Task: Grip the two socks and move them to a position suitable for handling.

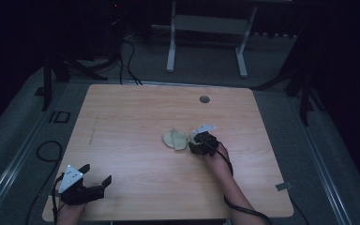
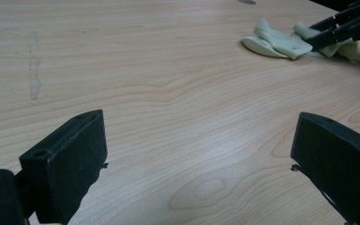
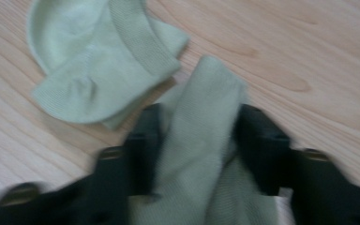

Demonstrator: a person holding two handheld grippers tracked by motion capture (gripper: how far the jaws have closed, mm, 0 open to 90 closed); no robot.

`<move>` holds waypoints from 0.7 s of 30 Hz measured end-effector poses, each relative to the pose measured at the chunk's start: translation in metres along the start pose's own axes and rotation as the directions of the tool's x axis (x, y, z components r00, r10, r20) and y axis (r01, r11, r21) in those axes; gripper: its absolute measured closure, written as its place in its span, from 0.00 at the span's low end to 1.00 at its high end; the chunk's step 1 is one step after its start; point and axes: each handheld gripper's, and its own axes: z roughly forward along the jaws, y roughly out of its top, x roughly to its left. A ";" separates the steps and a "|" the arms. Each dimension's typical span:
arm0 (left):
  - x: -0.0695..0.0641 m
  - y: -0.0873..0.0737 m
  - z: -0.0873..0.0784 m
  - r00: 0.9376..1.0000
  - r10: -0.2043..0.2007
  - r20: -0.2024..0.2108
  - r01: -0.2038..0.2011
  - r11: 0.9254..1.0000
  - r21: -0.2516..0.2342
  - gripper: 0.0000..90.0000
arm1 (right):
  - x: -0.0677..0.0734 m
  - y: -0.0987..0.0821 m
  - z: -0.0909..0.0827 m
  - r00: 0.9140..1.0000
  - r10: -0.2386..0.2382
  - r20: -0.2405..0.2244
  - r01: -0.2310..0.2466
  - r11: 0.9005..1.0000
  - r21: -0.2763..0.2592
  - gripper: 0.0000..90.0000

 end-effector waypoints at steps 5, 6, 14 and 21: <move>-0.001 0.000 0.000 1.000 0.002 0.005 -0.002 1.000 0.000 0.04 | 0.004 -0.002 -0.002 0.997 -0.039 0.071 0.039 0.999 0.003 0.83; -0.001 0.000 0.001 1.000 0.000 0.007 0.000 1.000 -0.001 0.04 | 0.005 -0.001 -0.002 0.996 -0.036 0.083 0.035 0.999 0.014 0.86; 0.000 0.000 0.001 1.000 -0.004 0.006 0.004 1.000 0.001 0.04 | 0.005 0.006 -0.027 0.998 0.003 0.055 -0.001 0.999 -0.039 0.88; -0.002 0.001 0.001 1.000 -0.003 0.009 0.003 1.000 0.001 0.04 | 0.014 0.014 -0.062 1.000 -0.010 0.025 0.012 0.994 -0.109 0.88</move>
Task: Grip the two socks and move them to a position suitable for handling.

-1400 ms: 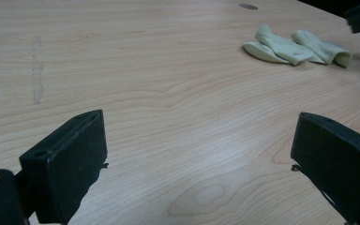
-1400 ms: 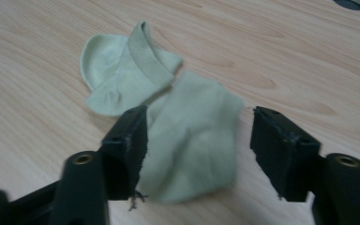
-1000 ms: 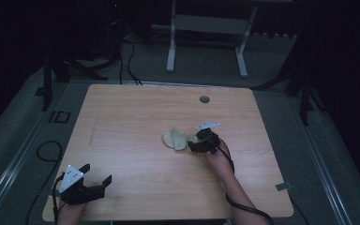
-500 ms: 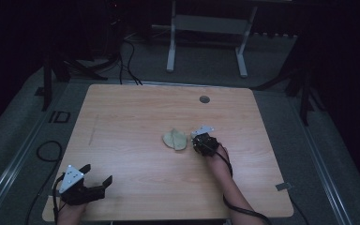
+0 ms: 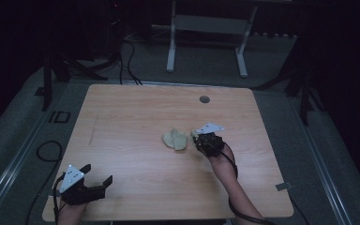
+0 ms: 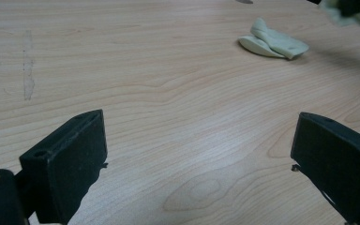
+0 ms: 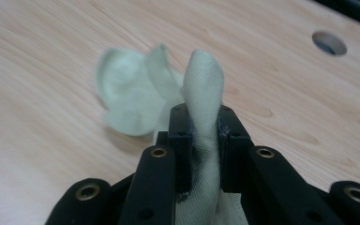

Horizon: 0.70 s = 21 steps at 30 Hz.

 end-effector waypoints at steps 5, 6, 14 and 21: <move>-0.001 0.000 0.001 1.000 0.001 0.005 -0.001 1.000 0.002 0.04 | 0.018 -0.001 -0.033 0.999 0.005 -0.046 -0.008 0.998 -0.064 0.88; -0.001 0.000 0.001 1.000 0.001 0.005 -0.001 1.000 0.002 0.04 | 0.018 -0.001 -0.033 0.999 0.005 -0.046 -0.008 0.998 -0.064 0.88; -0.003 0.001 0.002 1.000 0.000 0.013 0.000 1.000 0.005 0.04 | 0.049 -0.025 -0.054 0.994 -0.010 -0.109 0.003 0.998 -0.066 0.88; -0.006 0.000 0.004 1.000 0.003 0.020 -0.004 1.000 0.012 0.04 | 0.075 -0.059 -0.060 0.989 0.033 -0.145 -0.037 0.999 -0.025 0.88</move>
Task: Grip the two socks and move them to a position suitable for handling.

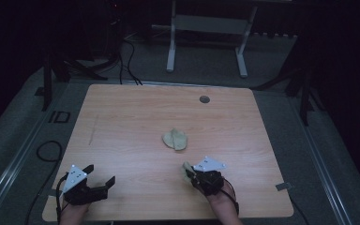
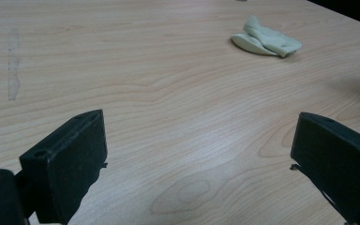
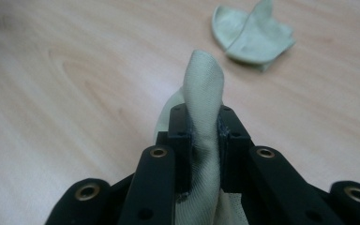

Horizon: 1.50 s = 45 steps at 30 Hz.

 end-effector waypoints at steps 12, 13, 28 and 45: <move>-0.019 0.000 0.010 0.998 0.035 0.060 -0.038 0.999 0.034 0.04 | 0.014 -0.026 0.029 0.999 -0.018 0.032 0.017 0.999 0.043 0.86; -0.021 0.000 0.012 0.997 0.040 0.065 -0.043 0.998 0.038 0.04 | 0.015 -0.028 0.032 0.999 -0.012 0.034 0.011 0.998 0.055 0.85; -0.056 0.008 0.024 0.975 0.033 0.218 -0.049 0.996 0.068 0.06 | 0.007 -0.012 -0.003 1.000 -0.018 0.020 0.018 1.000 -0.021 0.51; -0.132 0.031 0.098 0.873 0.090 0.480 -0.214 0.954 0.210 0.50 | -0.016 -0.026 0.007 0.998 -0.002 -0.061 0.008 0.995 0.104 0.68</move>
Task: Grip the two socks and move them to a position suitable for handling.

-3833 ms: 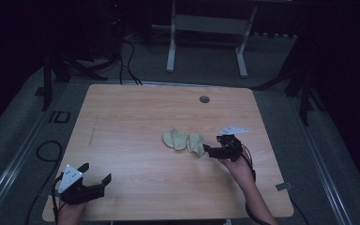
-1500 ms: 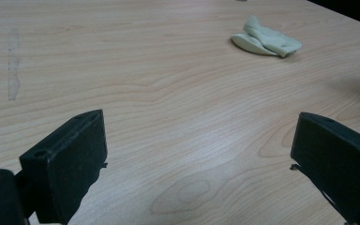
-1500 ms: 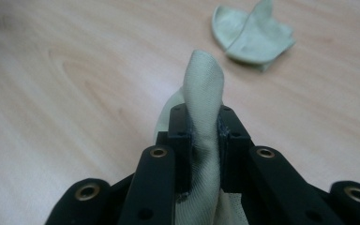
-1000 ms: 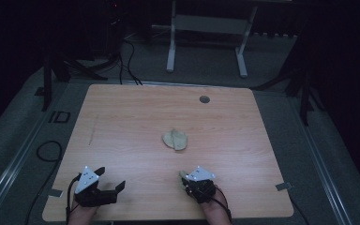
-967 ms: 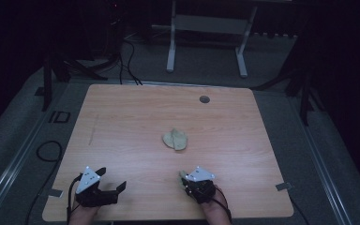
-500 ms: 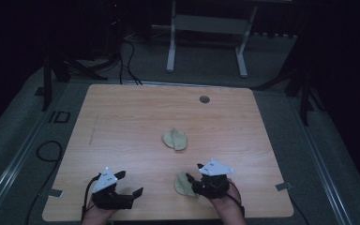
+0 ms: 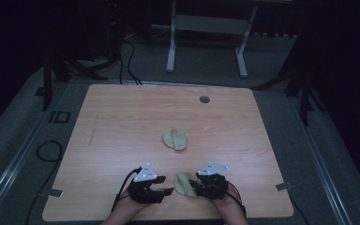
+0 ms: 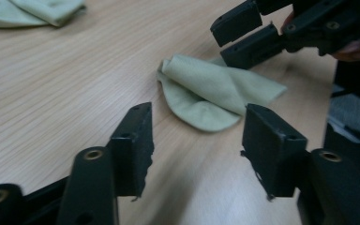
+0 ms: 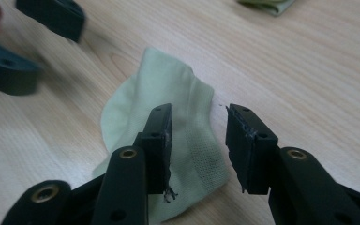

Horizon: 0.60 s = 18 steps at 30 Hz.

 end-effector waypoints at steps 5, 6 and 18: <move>-0.003 0.005 0.019 1.000 0.028 -0.013 -0.027 0.998 0.056 0.55 | -0.001 -0.006 0.012 1.000 0.004 0.007 -0.004 0.999 0.035 0.72; -0.002 0.005 0.022 0.999 0.034 -0.014 -0.033 0.997 0.069 0.55 | -0.001 -0.006 0.012 1.000 0.004 0.007 -0.004 0.999 0.035 0.72; 0.009 0.015 0.040 0.999 0.048 0.020 -0.049 0.993 0.106 0.64 | 0.000 -0.008 0.014 1.000 -0.003 -0.007 0.003 0.999 0.033 0.92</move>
